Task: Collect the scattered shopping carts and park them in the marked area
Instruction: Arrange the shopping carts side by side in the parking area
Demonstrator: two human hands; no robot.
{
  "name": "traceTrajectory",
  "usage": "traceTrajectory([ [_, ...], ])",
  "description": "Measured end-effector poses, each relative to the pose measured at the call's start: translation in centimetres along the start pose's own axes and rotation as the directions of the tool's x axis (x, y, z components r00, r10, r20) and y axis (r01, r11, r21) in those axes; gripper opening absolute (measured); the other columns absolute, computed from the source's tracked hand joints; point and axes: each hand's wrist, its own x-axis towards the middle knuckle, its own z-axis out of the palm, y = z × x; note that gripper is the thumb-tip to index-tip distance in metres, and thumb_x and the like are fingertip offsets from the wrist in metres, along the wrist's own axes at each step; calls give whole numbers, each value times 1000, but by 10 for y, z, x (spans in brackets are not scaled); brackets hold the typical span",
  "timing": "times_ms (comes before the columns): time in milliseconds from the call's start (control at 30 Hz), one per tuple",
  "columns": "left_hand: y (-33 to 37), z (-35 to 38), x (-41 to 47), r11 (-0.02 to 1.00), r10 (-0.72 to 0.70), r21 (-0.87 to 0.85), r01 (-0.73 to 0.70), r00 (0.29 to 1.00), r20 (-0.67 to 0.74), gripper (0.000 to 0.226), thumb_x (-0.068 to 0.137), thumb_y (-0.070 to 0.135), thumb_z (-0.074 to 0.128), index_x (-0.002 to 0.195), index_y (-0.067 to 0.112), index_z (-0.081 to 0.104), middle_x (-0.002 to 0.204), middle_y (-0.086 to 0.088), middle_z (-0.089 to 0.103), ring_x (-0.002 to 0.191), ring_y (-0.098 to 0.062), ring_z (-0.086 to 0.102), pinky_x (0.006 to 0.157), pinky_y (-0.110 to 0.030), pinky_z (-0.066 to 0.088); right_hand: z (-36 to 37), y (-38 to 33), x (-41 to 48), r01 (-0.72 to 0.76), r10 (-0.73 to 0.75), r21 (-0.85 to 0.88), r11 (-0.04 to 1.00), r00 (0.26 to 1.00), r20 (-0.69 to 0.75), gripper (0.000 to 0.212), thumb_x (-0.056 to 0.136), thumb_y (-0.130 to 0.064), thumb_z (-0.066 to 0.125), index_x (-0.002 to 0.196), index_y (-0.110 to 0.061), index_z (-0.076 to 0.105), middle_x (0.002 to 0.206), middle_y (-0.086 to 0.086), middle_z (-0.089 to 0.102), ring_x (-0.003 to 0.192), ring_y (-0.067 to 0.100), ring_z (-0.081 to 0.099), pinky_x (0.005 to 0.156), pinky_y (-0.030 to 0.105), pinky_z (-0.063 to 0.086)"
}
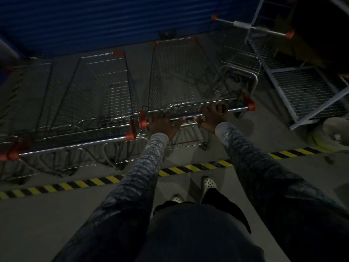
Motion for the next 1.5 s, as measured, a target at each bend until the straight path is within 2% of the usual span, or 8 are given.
traceTrajectory([
  [400, 1, -2, -7, 1000, -2, 21, 2, 1000, 10, 104, 78, 92, 8, 145, 22, 46, 152, -6, 43, 142, -30, 34, 117, -56, 12, 7, 3, -8, 16, -15, 21, 1000, 999, -48, 88, 71, -79, 13, 124, -25, 58, 135, 8, 50, 130, 34, 38, 113, 52, 12],
  [667, 3, 0, -18, 1000, -2, -1, 2, 1000, 16, 104, 80, 90, 11, 145, 18, 47, 151, -9, 44, 141, -30, 34, 119, -51, 12, 5, 6, -22, 36, -30, 51, 998, 994, -104, 84, 73, -78, 16, 124, -26, 59, 135, 6, 51, 130, 34, 37, 111, 46, 8],
  [867, -5, 10, -27, 1000, 15, -18, -16, 999, -41, 99, 80, 91, 13, 141, 23, 51, 147, -5, 50, 139, -27, 40, 117, -52, 16, 7, 6, -32, 16, -11, 70, 997, 998, -69, 89, 71, -81, 14, 129, -29, 57, 143, 5, 45, 137, 34, 30, 114, 46, 5],
  [1000, -8, 11, -36, 1000, 24, 0, -24, 995, -100, 96, 81, 90, 16, 140, 24, 54, 143, -4, 55, 138, -26, 42, 119, -50, 13, 13, 5, -38, 43, -34, 109, 993, 996, -83, 86, 72, -81, 17, 123, -28, 61, 137, 4, 48, 133, 34, 31, 114, 48, 7],
  [1200, -11, -6, -41, 997, 56, -44, -56, 998, 0, 85, 88, 83, 18, 121, 24, 68, 121, -7, 69, 124, -27, 56, 117, -48, 18, 19, 8, -44, 79, -53, 174, 982, 988, -146, 77, 74, -82, 25, 113, -30, 67, 128, -4, 57, 127, 31, 35, 110, 44, 11],
  [1300, -18, -11, -35, 996, 94, 15, -93, 994, -59, 81, 91, 79, 14, 105, 27, 75, 112, -5, 72, 122, -27, 56, 118, -53, 11, 20, 7, -41, 81, -53, 173, 982, 986, -160, 74, 75, -81, 28, 109, -29, 68, 124, -4, 60, 126, 34, 38, 109, 50, 18],
  [1400, -34, -14, -24, 991, 122, 74, -112, 980, -156, 74, 98, 67, 22, 94, 18, 78, 96, -10, 74, 113, -30, 59, 111, -47, 21, 21, 9, -41, 96, -62, 183, 979, 981, -181, 70, 76, -80, 32, 107, -29, 69, 125, -5, 61, 126, 34, 40, 107, 47, 17],
  [1500, -57, -13, -11, 989, 117, 109, -96, 972, -205, 65, 101, 56, 26, 92, 16, 76, 92, -12, 73, 104, -32, 60, 99, -44, 38, 20, 8, -42, 104, -72, 168, 980, 980, -186, 70, 76, -80, 31, 109, -31, 69, 127, -5, 62, 128, 34, 42, 107, 43, 13],
])
